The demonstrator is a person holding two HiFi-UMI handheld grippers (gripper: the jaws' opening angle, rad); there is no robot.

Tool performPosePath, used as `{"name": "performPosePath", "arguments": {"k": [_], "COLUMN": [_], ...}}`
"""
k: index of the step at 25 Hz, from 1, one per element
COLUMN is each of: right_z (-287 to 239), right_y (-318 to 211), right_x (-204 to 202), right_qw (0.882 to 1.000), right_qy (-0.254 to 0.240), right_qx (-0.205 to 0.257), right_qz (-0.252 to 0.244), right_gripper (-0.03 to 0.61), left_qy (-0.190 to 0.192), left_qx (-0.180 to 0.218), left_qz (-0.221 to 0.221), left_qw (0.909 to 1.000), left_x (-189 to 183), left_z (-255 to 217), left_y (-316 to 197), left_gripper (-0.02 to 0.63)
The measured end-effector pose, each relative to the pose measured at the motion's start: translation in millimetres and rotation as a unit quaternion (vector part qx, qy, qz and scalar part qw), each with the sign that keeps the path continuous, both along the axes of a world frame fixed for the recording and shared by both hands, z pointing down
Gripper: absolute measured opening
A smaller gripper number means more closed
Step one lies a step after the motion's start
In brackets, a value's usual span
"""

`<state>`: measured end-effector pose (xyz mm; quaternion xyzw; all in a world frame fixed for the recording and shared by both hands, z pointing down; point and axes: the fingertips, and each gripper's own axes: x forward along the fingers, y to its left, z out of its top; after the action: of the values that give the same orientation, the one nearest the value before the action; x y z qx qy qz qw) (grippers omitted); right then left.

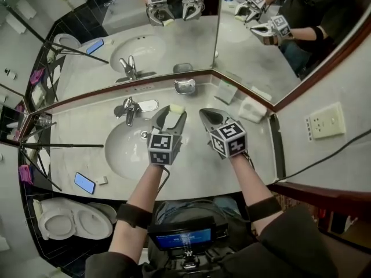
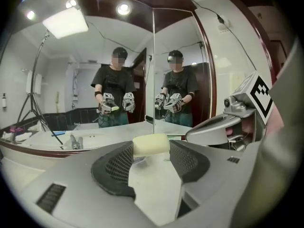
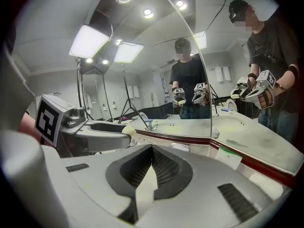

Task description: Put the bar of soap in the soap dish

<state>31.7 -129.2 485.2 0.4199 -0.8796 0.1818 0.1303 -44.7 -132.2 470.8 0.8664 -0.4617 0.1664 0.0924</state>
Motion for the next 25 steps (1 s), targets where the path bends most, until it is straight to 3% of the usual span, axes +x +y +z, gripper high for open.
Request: {"name": "performPosePath", "arguments": {"k": [8,16,25], "right_z": [17,55,94], "right_y": [41,61,65], "right_x": [-10,-7,6], "right_qw": [0.999,0.997,0.994], "right_qy": [0.029,0.05,0.062], "right_qx": [-0.014,-0.049,-0.087], "right_qz": [-0.021,-0.018,-0.007], "right_gripper": [0.02,0.02,0.02], "left_qy": [-0.017,-0.034,-0.074], "left_qx": [-0.034,-0.104,-0.176], "left_qz": [-0.016,0.002,0.022], "left_qw": [0.9991,0.994,0.9814], "left_x": [-6,8,29], "left_z": [28,101,191], "left_y": [35,52,41], "left_gripper": [0.244,0.244,0.244]}}
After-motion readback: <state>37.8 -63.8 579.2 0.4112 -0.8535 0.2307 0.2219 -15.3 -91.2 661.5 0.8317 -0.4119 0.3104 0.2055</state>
